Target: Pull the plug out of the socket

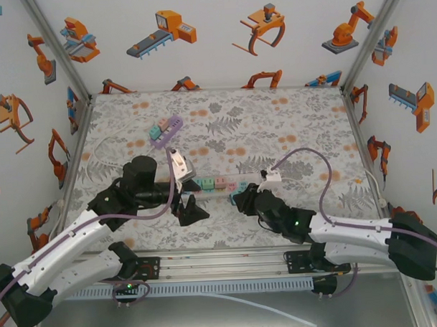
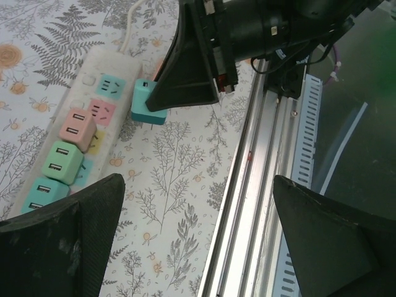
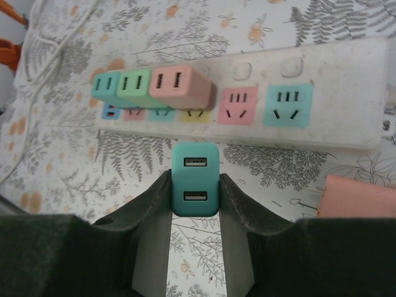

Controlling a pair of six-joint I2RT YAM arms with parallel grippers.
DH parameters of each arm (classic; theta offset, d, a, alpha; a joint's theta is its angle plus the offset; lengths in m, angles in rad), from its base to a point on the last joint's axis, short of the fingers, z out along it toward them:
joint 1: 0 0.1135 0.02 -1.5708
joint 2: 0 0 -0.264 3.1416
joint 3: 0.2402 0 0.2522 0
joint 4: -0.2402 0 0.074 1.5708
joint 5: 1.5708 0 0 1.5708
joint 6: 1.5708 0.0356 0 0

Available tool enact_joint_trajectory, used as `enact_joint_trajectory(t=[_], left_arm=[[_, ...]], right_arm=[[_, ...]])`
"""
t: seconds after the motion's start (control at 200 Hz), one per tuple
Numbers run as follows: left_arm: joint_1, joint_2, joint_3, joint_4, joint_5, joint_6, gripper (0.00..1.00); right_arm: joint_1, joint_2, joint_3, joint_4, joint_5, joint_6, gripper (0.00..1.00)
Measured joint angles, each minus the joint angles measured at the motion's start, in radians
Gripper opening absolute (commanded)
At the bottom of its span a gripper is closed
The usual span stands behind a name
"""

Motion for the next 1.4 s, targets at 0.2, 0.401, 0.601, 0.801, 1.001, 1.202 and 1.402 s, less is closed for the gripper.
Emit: enact_joint_trajectory(t=[0.2,0.401,0.601,0.801,1.001,1.202,1.402], left_arm=[[-0.018,0.011,0.0,-0.02,-0.001,0.019,0.97],[-0.021,0.039,0.0,-0.031,-0.01,0.029,0.97],[-0.027,0.05,0.0,-0.037,-0.023,0.033,0.97],[-0.027,0.055,0.0,-0.037,-0.027,0.038,0.97],[-0.033,0.066,0.0,-0.036,-0.051,0.04,0.97],[-0.039,0.065,0.0,-0.036,-0.098,0.039,0.97],[-0.039,0.061,0.0,-0.036,-0.133,0.039,0.97]], right_arm=[[0.016,0.113,-0.017,0.051,0.103,0.074,0.03],[0.035,0.207,-0.019,0.095,0.145,0.14,0.09],[0.054,0.244,-0.019,0.085,0.167,0.226,0.22],[0.058,0.244,-0.019,0.062,0.182,0.29,0.29],[0.063,0.224,-0.019,0.021,0.194,0.325,0.34],[0.063,0.17,-0.019,-0.067,0.204,0.326,0.39],[0.064,0.09,-0.027,-0.126,0.219,0.325,0.41]])
